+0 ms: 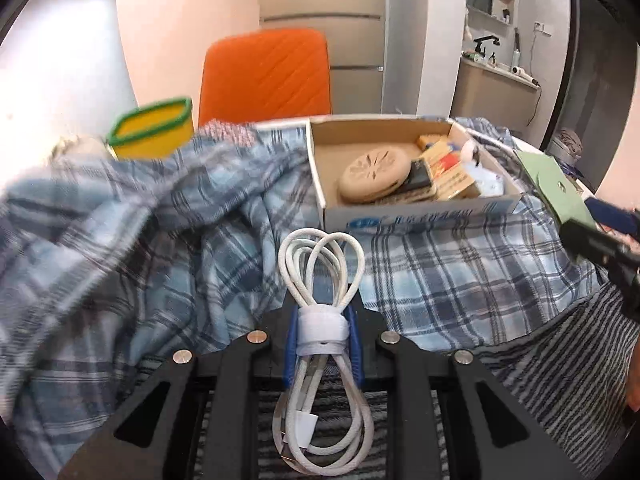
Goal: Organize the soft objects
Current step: 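Carry the pouch with the right tool over the box while the left tool carries the cable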
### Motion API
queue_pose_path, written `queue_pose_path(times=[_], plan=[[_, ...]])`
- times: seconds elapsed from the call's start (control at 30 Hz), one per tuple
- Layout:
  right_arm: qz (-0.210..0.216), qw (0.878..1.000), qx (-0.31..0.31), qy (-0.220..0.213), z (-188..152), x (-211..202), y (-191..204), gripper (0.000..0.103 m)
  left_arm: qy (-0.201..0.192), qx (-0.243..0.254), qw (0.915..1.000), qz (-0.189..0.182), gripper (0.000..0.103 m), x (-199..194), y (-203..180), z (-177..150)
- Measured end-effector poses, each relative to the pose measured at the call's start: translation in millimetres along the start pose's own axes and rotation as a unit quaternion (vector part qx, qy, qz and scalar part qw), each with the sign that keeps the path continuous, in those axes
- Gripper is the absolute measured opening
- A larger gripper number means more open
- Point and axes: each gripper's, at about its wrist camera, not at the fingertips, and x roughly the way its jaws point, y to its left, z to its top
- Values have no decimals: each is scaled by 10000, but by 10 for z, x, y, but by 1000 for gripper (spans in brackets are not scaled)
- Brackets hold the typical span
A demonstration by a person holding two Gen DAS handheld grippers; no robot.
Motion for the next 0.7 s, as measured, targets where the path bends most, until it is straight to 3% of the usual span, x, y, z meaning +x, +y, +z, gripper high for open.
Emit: queue_pose_path(times=[0.1, 0.3, 0.43, 0.5, 0.7], plan=[[84, 9998, 35, -201, 57, -140, -29, 75, -199, 70, 9996, -199, 20, -193, -67, 71], [-52, 9973, -152, -720, 257, -416, 8, 75, -1023, 259, 9938, -353, 20, -547, -232, 329], [56, 9959, -29, -900, 482, -600, -8, 75, -1921, 218, 9807, -273, 20, -846, -320, 545], [-11, 9935, -113, -1131, 589, -719, 5, 75, -2201, 204, 9744, -422, 20, -960, -338, 655], [-273, 9827, -190, -1823, 920, -919, -14, 75, -2930, 264, 9550, -371, 20, -1146, -407, 1020]])
